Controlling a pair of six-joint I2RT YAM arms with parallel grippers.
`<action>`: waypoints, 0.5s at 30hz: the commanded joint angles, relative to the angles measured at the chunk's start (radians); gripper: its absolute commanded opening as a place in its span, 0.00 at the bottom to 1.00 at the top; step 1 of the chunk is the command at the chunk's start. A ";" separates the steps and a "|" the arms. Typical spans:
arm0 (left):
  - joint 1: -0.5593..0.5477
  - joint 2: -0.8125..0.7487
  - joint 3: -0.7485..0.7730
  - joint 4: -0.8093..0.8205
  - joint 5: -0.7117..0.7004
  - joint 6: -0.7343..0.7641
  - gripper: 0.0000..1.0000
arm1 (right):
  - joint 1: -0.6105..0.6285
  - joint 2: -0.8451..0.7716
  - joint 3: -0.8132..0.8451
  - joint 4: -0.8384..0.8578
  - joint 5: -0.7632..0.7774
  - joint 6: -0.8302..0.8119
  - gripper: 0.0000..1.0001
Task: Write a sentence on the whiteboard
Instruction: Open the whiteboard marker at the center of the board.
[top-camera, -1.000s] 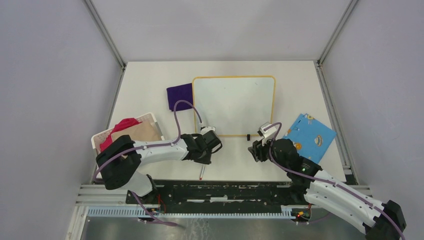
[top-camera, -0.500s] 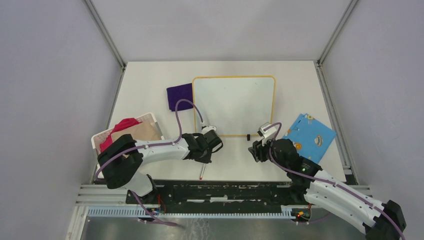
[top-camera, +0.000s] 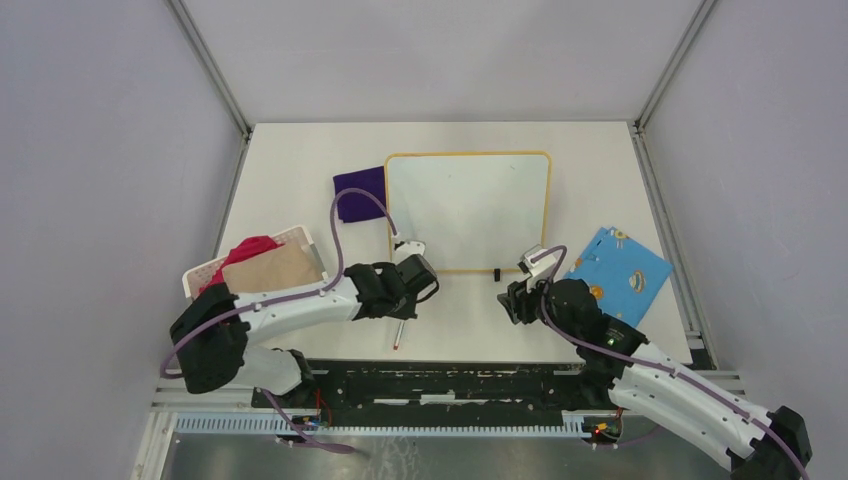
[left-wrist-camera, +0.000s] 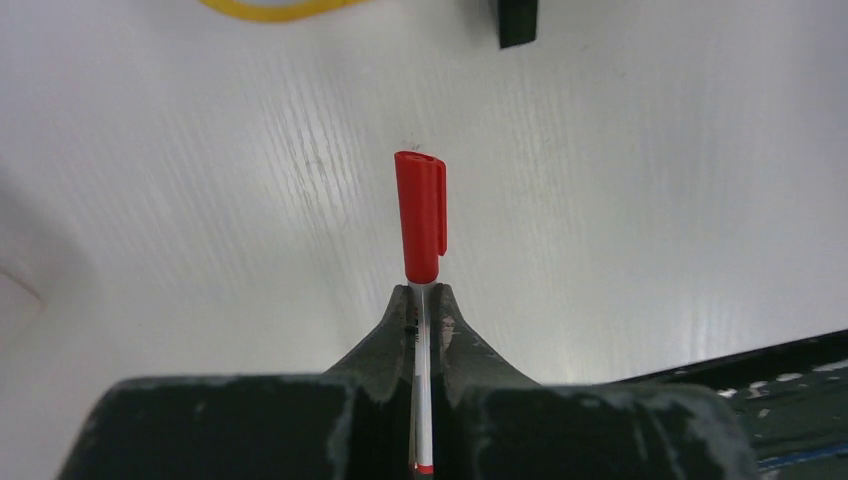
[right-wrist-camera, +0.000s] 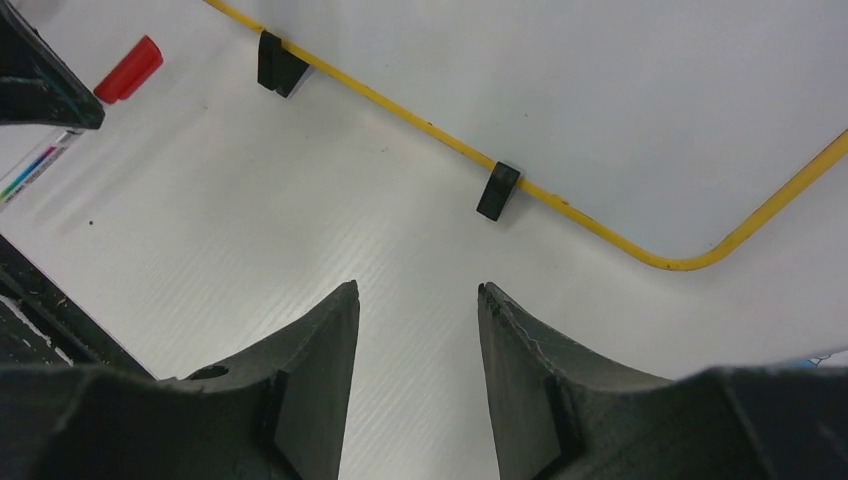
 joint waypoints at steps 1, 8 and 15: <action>-0.004 -0.119 0.100 -0.028 -0.097 -0.003 0.02 | 0.001 -0.033 0.043 0.050 -0.008 0.014 0.53; -0.005 -0.335 0.115 0.112 -0.046 -0.005 0.02 | 0.001 -0.110 0.019 0.240 -0.238 0.057 0.58; -0.004 -0.520 0.030 0.447 0.094 0.001 0.02 | 0.001 -0.101 0.045 0.497 -0.448 0.168 0.71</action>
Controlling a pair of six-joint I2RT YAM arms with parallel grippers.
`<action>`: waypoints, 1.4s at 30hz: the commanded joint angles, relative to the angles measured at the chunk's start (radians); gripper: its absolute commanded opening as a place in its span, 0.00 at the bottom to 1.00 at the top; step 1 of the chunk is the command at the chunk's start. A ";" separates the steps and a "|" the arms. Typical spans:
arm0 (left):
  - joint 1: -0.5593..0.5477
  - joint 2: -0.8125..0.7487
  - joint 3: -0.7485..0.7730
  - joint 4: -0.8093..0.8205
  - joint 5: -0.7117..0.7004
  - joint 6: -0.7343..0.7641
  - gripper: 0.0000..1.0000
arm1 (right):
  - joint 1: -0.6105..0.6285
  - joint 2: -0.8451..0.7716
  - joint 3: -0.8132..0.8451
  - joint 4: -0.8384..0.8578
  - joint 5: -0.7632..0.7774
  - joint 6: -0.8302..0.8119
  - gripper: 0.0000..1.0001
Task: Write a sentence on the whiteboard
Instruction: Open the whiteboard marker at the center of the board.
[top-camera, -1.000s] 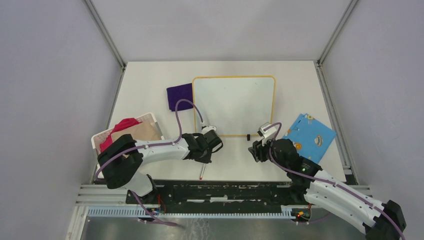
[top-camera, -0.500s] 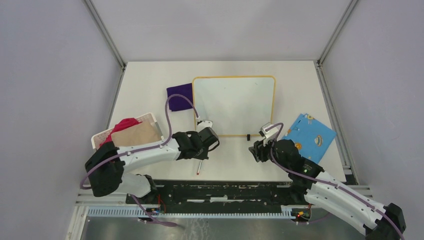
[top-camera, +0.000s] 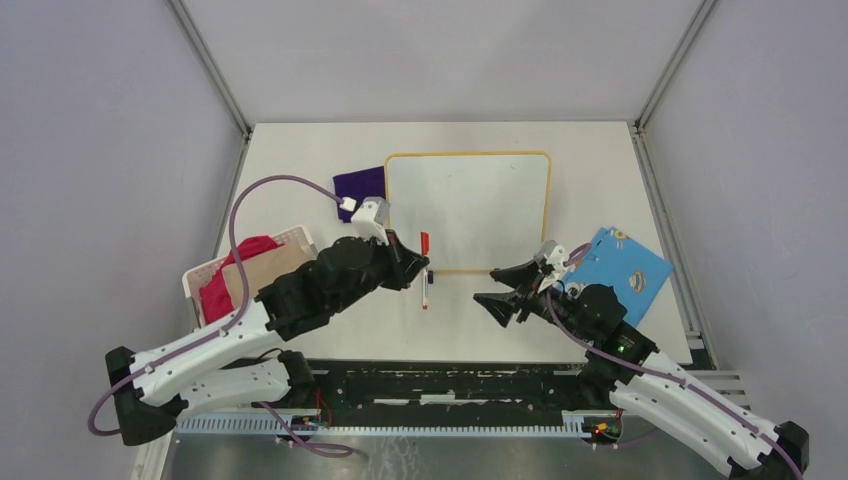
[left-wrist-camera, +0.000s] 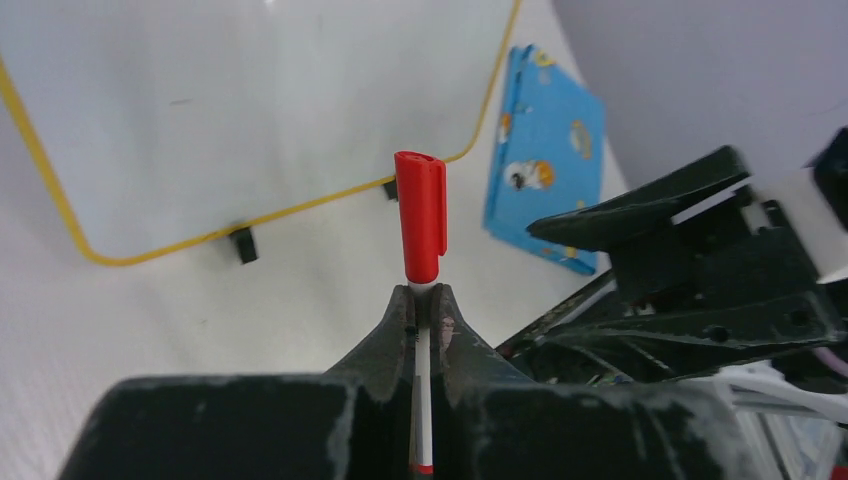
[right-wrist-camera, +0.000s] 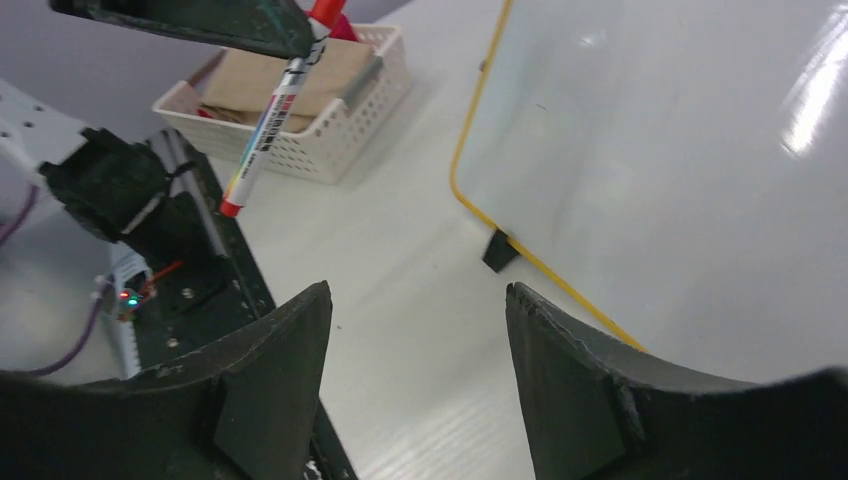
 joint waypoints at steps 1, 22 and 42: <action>-0.005 -0.066 -0.047 0.287 0.104 -0.001 0.02 | -0.001 0.022 0.046 0.270 -0.177 0.109 0.71; -0.005 -0.111 -0.129 0.654 0.386 0.009 0.02 | 0.005 0.301 0.095 0.813 -0.292 0.502 0.69; -0.004 -0.082 -0.118 0.680 0.442 0.033 0.02 | 0.044 0.396 0.152 0.824 -0.320 0.529 0.27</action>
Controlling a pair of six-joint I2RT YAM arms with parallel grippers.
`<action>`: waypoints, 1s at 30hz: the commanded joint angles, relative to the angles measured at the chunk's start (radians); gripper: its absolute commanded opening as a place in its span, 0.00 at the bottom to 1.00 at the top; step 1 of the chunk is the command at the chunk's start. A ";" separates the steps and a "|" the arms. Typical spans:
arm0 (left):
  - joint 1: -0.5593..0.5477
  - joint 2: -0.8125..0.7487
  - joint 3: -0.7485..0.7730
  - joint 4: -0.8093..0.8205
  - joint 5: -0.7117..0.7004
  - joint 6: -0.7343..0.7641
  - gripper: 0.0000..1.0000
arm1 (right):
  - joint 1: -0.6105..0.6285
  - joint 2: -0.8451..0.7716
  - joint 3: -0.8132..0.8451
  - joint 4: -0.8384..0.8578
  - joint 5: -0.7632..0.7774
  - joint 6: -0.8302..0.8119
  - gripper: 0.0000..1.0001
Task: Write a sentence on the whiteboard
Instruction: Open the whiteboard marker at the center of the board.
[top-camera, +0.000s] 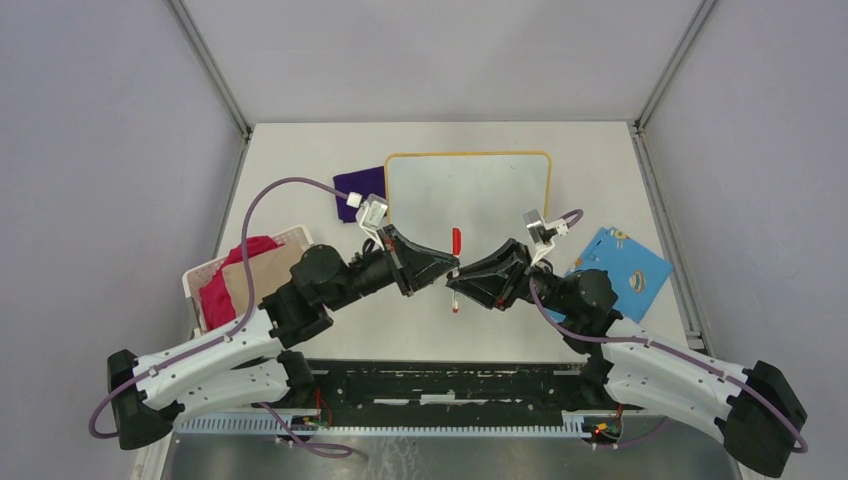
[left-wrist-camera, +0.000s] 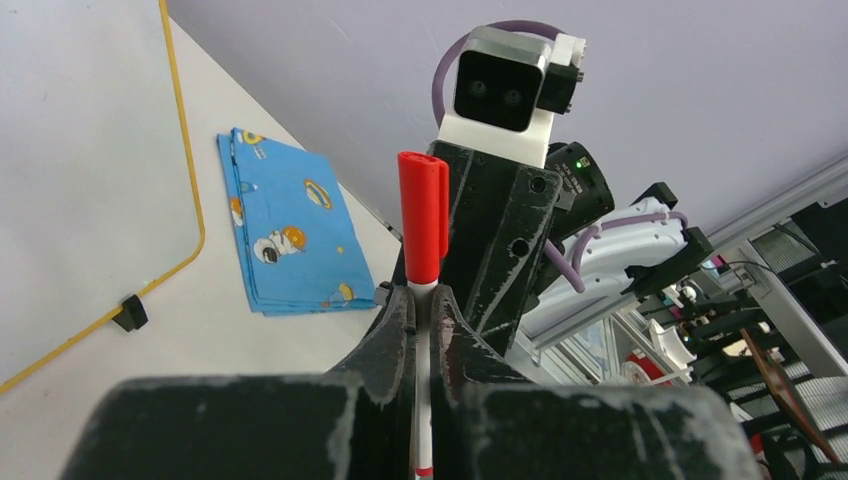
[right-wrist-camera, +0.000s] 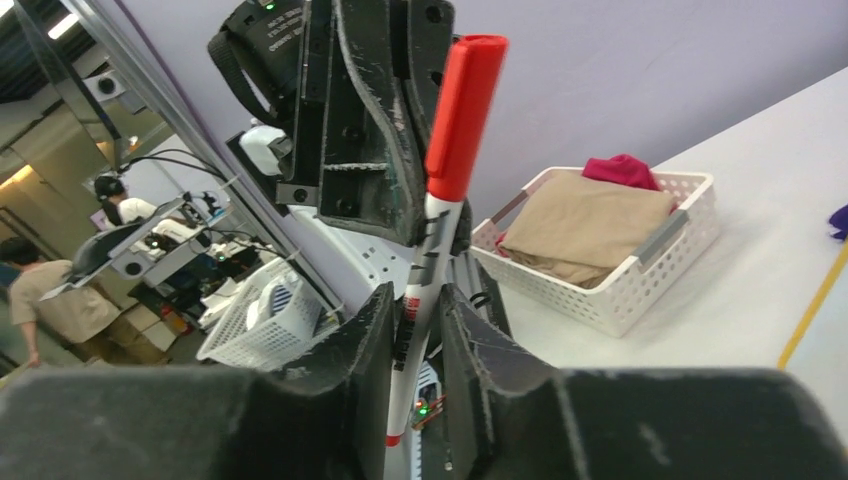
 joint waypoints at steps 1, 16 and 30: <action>-0.002 0.000 0.015 0.057 0.044 0.034 0.02 | 0.008 -0.011 0.049 0.055 -0.029 -0.010 0.20; -0.002 0.035 0.124 -0.007 0.236 0.128 0.66 | 0.013 -0.182 0.095 -0.410 -0.049 -0.392 0.00; -0.003 0.098 0.187 -0.061 0.254 0.159 0.55 | 0.017 -0.185 0.090 -0.386 -0.069 -0.371 0.00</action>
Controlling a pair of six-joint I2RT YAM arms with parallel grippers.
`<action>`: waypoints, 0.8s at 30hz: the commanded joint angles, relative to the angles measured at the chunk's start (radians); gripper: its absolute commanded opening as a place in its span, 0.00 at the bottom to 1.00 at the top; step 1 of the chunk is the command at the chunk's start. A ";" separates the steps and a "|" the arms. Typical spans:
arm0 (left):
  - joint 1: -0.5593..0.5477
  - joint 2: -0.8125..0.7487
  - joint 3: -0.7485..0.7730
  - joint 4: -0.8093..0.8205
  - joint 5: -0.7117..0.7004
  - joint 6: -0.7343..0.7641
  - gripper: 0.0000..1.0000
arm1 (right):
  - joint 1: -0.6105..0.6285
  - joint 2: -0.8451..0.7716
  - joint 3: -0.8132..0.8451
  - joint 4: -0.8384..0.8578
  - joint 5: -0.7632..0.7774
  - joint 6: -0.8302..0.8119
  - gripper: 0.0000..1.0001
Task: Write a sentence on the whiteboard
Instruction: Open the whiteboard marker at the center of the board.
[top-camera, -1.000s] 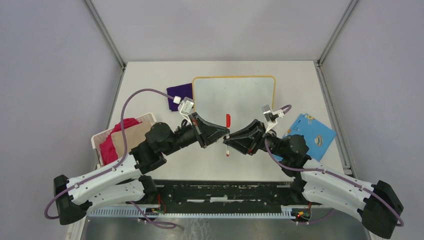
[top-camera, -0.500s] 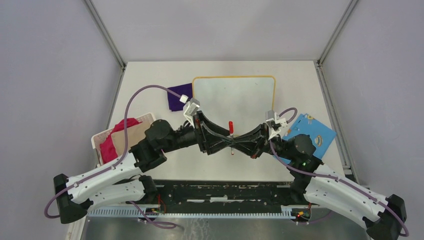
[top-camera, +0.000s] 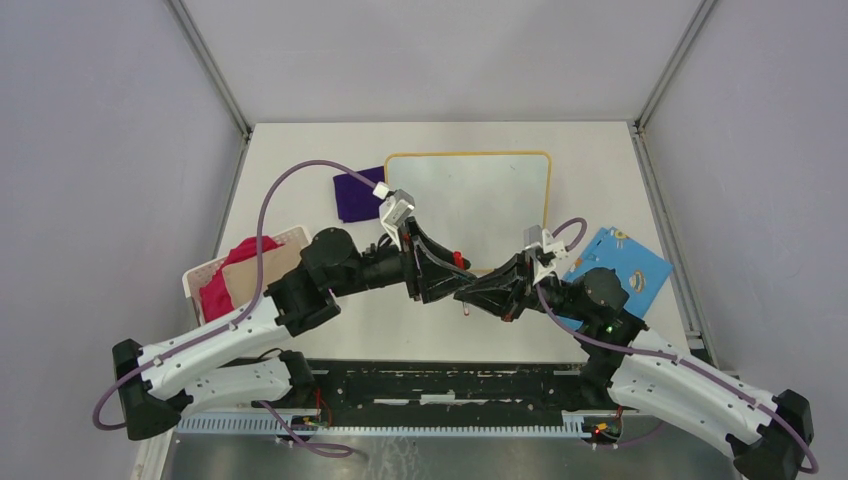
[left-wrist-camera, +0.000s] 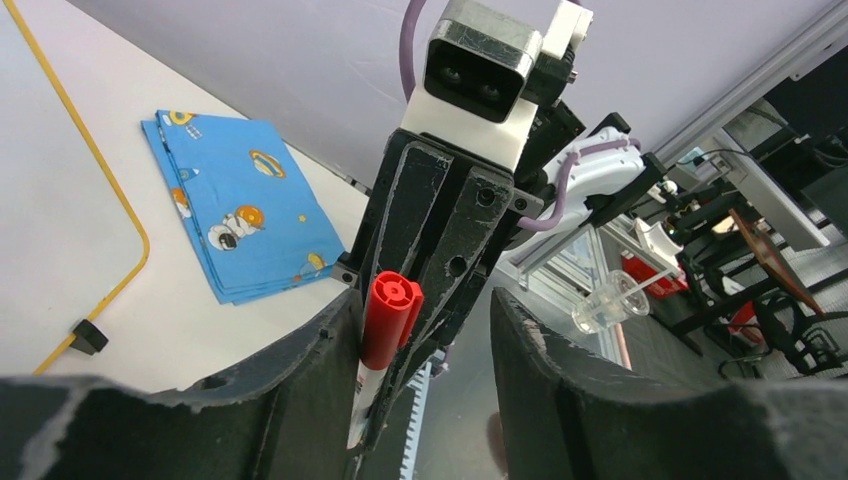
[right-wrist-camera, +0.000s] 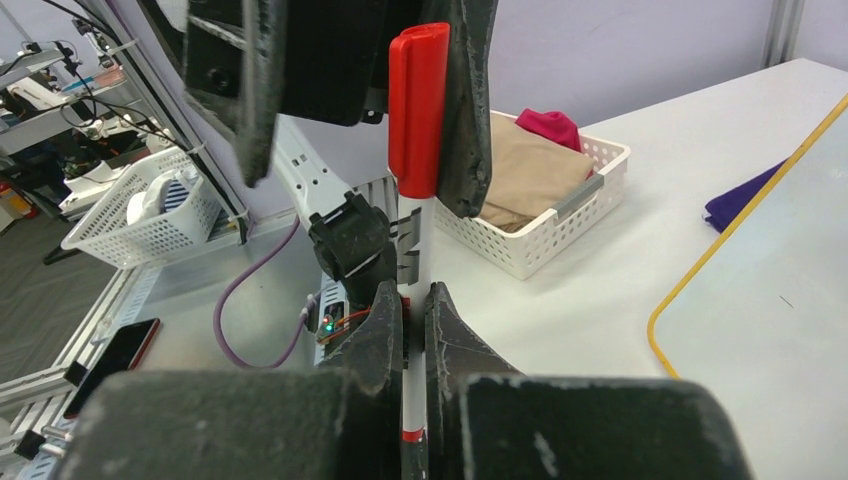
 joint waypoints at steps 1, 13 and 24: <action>-0.003 -0.002 0.046 0.016 0.027 0.049 0.52 | 0.005 -0.012 0.021 0.031 -0.009 -0.005 0.00; -0.003 -0.029 0.021 -0.006 -0.013 0.065 0.23 | 0.005 -0.024 0.010 0.034 -0.005 0.005 0.00; -0.003 -0.028 0.013 -0.009 -0.002 0.089 0.02 | 0.006 -0.018 -0.013 0.128 -0.045 0.084 0.43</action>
